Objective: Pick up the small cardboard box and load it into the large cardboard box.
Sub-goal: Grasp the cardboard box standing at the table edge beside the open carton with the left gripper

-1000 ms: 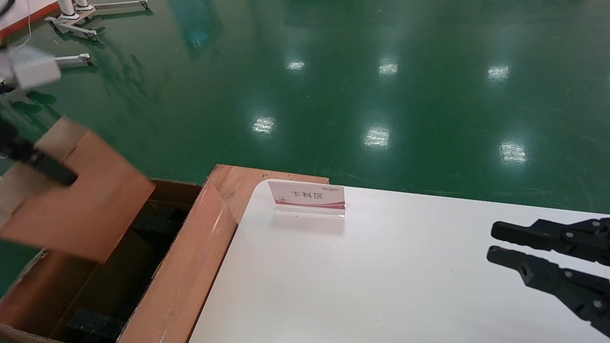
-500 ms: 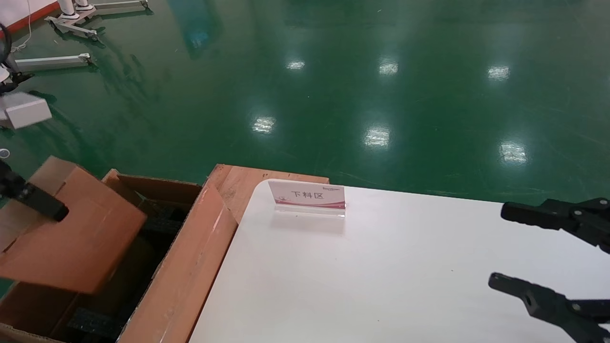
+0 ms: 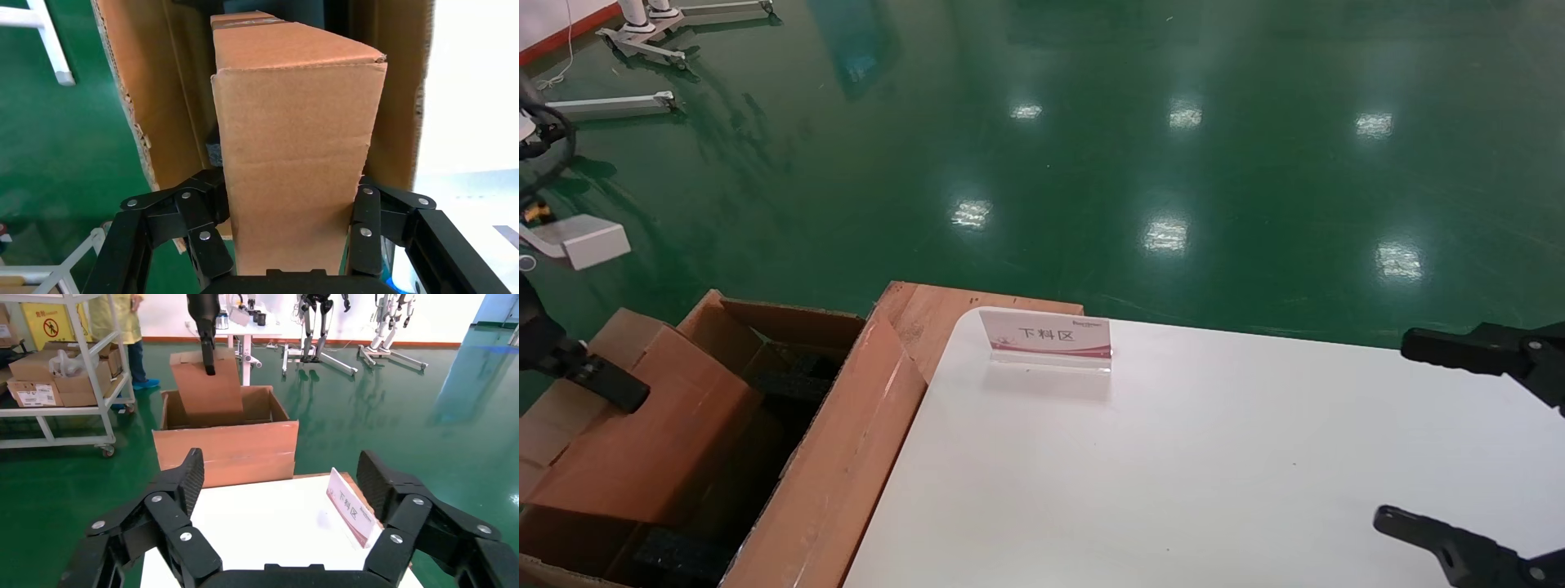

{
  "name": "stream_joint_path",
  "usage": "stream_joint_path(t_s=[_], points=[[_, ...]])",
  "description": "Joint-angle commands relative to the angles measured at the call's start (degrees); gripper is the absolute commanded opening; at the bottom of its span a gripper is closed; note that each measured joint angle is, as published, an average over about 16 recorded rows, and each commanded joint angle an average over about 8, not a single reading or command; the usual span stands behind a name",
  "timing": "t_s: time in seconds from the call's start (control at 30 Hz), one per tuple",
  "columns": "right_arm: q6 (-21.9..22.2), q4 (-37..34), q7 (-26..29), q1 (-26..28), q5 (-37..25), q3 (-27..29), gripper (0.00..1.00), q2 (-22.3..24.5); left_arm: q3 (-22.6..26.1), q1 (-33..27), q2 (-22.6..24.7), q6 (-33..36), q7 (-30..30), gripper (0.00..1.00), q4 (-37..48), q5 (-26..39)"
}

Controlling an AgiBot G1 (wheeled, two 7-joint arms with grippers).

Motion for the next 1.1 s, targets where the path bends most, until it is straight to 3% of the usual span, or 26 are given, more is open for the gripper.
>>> stream_joint_path(t_s=[0.03,0.7,1.1], points=[[0.0,0.0,0.0,0.0,0.0,0.0,1.0,0.0,0.0,1.7,0.0,-0.6,0.7,0.0,1.1,-0.4],[0.0,0.0,0.0,0.0,0.0,-0.1,1.0,0.0,-1.4,16.3,3.5,-3.2,8.4,0.0,16.9,-4.2],[0.0,0.0,-0.1,0.0,0.1,-0.1,1.0,0.0,-2.5,21.8,6.2,-3.6,11.4,0.0,25.1,-6.0]])
